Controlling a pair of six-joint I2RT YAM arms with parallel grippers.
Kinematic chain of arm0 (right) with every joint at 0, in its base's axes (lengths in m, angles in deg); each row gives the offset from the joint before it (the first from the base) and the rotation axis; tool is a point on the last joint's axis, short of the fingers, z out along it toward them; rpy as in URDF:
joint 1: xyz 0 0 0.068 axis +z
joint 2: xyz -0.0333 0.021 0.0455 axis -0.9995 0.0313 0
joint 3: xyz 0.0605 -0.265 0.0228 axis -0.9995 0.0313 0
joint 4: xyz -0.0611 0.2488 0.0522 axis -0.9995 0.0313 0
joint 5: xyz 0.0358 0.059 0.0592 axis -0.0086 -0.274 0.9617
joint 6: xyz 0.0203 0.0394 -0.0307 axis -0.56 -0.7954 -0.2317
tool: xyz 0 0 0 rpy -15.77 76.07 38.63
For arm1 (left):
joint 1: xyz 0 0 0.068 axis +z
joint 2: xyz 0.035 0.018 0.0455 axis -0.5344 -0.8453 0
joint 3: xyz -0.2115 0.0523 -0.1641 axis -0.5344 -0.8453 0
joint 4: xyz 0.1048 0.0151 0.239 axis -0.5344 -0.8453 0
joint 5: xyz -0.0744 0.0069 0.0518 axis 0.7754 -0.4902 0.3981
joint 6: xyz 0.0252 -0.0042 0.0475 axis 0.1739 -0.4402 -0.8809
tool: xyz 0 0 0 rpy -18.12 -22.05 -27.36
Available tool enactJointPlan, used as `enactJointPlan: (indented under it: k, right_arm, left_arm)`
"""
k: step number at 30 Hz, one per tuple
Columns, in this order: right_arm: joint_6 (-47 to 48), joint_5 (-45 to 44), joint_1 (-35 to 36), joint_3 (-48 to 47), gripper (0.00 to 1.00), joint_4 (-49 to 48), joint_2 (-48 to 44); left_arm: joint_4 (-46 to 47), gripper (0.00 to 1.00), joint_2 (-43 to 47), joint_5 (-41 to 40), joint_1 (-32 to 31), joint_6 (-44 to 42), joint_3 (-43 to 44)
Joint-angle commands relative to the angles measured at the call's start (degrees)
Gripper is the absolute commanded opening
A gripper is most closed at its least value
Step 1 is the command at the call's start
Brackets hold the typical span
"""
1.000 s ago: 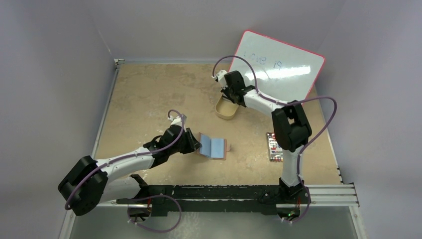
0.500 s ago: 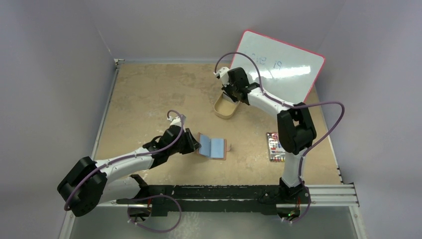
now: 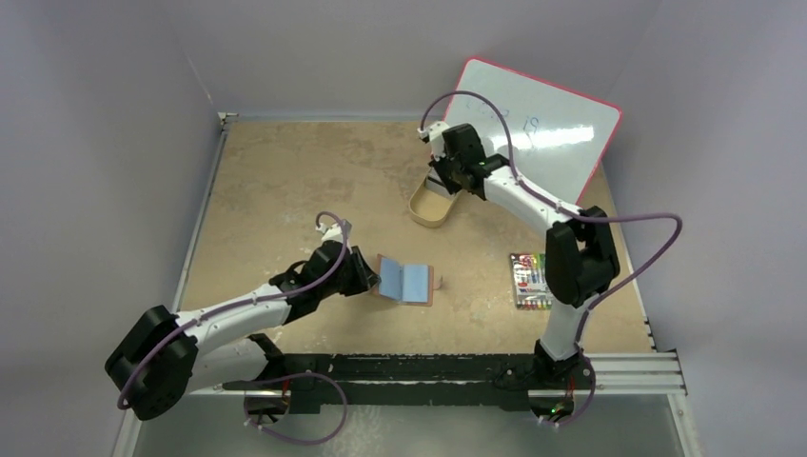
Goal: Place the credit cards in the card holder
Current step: Pick up the credit card from the storage box, then insert the credit card into the card holder.
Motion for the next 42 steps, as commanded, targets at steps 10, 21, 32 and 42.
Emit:
enactJointPlan:
  k: [10,21,32,42]
  right_arm:
    - [-20.9,11.0,0.0,8.6,0.0,-2.4,-16.8]
    - [-48.7,18.6,7.4,29.9,0.0,-18.1,-31.3]
    - [-62.1,17.9,14.7,44.5,0.0,-27.3,-31.6]
    - [-67.1,20.7,14.7,52.6,0.0,-36.5,-29.4]
  left_arm:
    - [-1.3,0.03,0.7,-3.5,-0.4,-0.5,0.1]
    - [-0.6,0.0,-1.7,-5.5,-0.3,2.7,-0.8]
    - [1.8,0.0,-1.7,-7.3,-0.4,7.9,-3.2]
    - [4.4,0.0,-3.9,-6.8,-0.4,9.2,-3.8]
